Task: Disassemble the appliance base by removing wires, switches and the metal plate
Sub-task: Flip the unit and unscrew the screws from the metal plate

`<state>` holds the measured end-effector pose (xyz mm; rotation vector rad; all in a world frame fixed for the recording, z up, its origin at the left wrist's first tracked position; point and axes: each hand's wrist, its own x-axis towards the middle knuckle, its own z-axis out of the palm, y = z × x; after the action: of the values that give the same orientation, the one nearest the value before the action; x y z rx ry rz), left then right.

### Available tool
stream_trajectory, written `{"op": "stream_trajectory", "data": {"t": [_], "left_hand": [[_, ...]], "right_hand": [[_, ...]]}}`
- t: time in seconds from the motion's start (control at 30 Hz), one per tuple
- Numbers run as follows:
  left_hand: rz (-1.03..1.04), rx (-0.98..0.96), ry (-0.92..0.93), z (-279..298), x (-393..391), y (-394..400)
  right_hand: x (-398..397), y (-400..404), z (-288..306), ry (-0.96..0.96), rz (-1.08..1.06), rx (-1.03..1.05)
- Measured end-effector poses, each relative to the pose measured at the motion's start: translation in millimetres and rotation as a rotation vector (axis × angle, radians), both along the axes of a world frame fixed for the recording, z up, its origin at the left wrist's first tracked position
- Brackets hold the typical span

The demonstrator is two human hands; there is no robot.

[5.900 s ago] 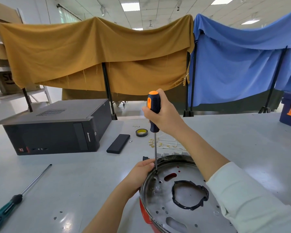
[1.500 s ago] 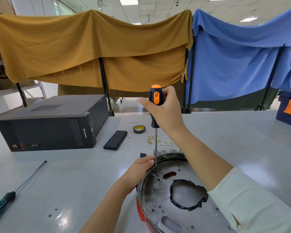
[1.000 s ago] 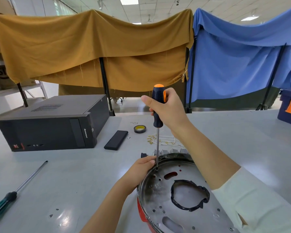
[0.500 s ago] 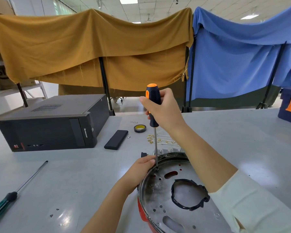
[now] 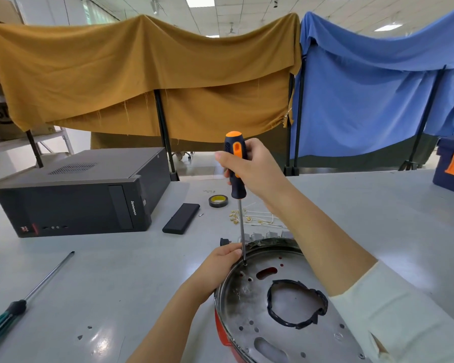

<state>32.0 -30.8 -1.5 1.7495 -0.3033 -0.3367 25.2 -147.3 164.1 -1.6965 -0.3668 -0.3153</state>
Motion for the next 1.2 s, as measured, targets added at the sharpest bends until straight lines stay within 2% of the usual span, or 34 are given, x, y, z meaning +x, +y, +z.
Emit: {"op": "stream_trajectory", "data": {"t": [0.13,0.17,0.23,0.3,0.37,0.43,0.5,0.57,0.63,0.77,0.8,0.9,0.97,1.03,1.1,1.2], "left_hand": [[0.013,0.023,-0.01,1,0,0],[0.016,0.02,-0.007,0,0,0],[0.021,0.016,0.0,1,0,0],[0.024,0.017,0.0,1,-1,0],[0.026,0.015,0.003,1,-2,0],[0.019,0.012,0.005,1,-2,0],[0.014,0.013,0.002,2,-2,0],[0.011,0.016,0.006,2,-2,0],[0.014,0.013,0.013,2,-2,0],[0.019,0.003,0.017,4,-4,-1],[0.018,0.002,0.014,5,-5,-1],[0.02,0.01,0.008,5,-6,0],[0.019,0.015,0.002,5,-5,0],[0.021,0.02,0.002,5,-4,-1],[0.026,0.018,0.005,5,-4,-1],[0.036,0.01,0.013,4,-4,0]], "right_hand": [[-2,3,0,-0.051,-0.088,0.101],[-3,3,-1,-0.061,-0.05,0.153],[-2,1,-2,-0.008,0.167,0.276],[-1,-3,0,0.037,0.345,0.302],[2,-5,0,-0.021,0.266,0.203],[1,-5,-2,-0.072,0.06,0.089],[0,-4,-4,-0.068,-0.105,0.099],[0,-3,-4,-0.036,-0.116,0.159],[0,-2,-2,-0.005,-0.026,0.184],[1,-3,-1,0.052,0.375,0.301],[2,-4,-2,0.029,0.392,0.297],[2,-1,-7,-0.088,0.133,0.228],[1,2,-12,-0.118,-0.036,0.269],[1,2,-15,-0.119,-0.069,0.326],[1,-1,-14,-0.101,0.065,0.359],[1,-7,-10,0.039,0.409,0.43]]}}
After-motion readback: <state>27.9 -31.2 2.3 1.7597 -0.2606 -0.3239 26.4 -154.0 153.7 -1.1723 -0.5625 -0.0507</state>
